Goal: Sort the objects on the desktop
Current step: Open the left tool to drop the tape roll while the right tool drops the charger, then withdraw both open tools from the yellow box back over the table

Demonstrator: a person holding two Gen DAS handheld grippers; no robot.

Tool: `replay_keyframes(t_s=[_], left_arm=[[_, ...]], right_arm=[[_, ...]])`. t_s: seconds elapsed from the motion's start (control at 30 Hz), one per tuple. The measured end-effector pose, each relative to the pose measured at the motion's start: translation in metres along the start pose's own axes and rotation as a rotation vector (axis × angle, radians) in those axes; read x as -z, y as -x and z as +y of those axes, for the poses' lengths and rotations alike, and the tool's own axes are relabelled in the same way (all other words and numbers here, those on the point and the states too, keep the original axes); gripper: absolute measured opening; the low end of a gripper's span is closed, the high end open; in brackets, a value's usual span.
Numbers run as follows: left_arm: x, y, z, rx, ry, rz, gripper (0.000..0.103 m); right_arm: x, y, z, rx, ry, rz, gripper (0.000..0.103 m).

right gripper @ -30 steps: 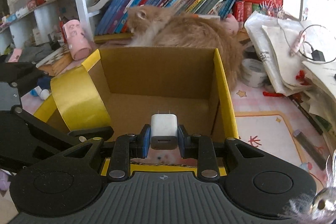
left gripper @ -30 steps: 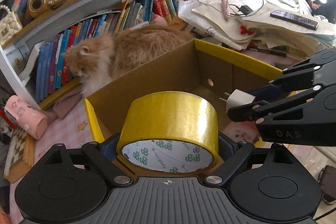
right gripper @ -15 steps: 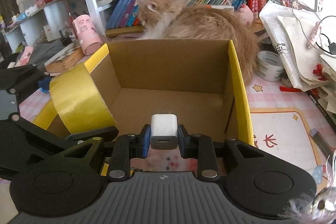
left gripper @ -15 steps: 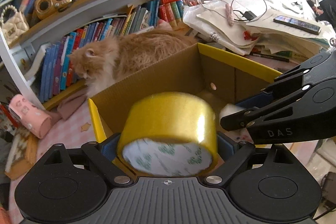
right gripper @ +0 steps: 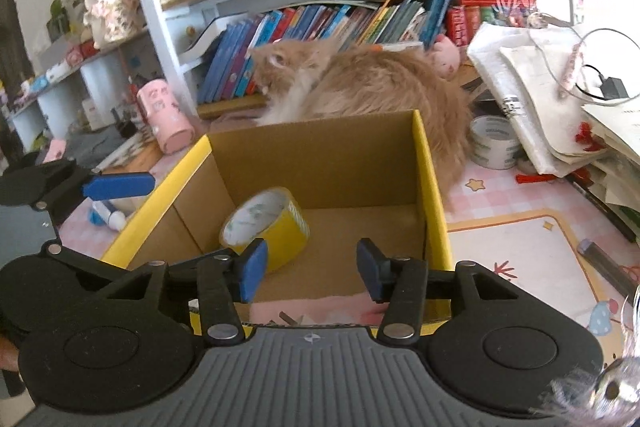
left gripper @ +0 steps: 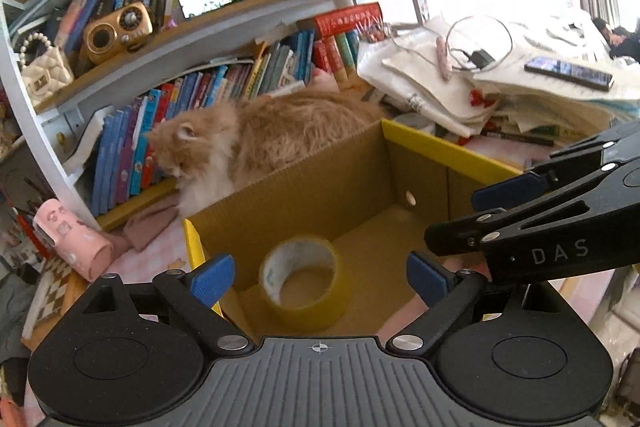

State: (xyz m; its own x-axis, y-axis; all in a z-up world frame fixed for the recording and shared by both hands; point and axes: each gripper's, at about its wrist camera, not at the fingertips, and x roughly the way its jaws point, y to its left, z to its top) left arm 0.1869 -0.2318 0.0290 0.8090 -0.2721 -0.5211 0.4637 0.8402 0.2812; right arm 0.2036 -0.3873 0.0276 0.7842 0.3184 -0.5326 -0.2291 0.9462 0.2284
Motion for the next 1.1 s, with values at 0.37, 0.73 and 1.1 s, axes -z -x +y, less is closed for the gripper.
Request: replay_keyframes(t_s=[0.37,0.73,1.1], left_arm=[[0.000,0.017,0.002,-0.067,0.053,-0.056,0.095],[0.007,0.041,0.013,-0.068,0.104,-0.071,0.095],[0.006,0.061,0.025,-0.020,0.117,-0.132,0.095]], right_arm=[[0.002,0.026,-0.007,0.046,-0.046,-0.060,0.049],[0.011,0.040,0.001,0.080,-0.036,-0.071,0.050],[0.021,0.056,0.016,0.134,-0.054,-0.082,0.050]])
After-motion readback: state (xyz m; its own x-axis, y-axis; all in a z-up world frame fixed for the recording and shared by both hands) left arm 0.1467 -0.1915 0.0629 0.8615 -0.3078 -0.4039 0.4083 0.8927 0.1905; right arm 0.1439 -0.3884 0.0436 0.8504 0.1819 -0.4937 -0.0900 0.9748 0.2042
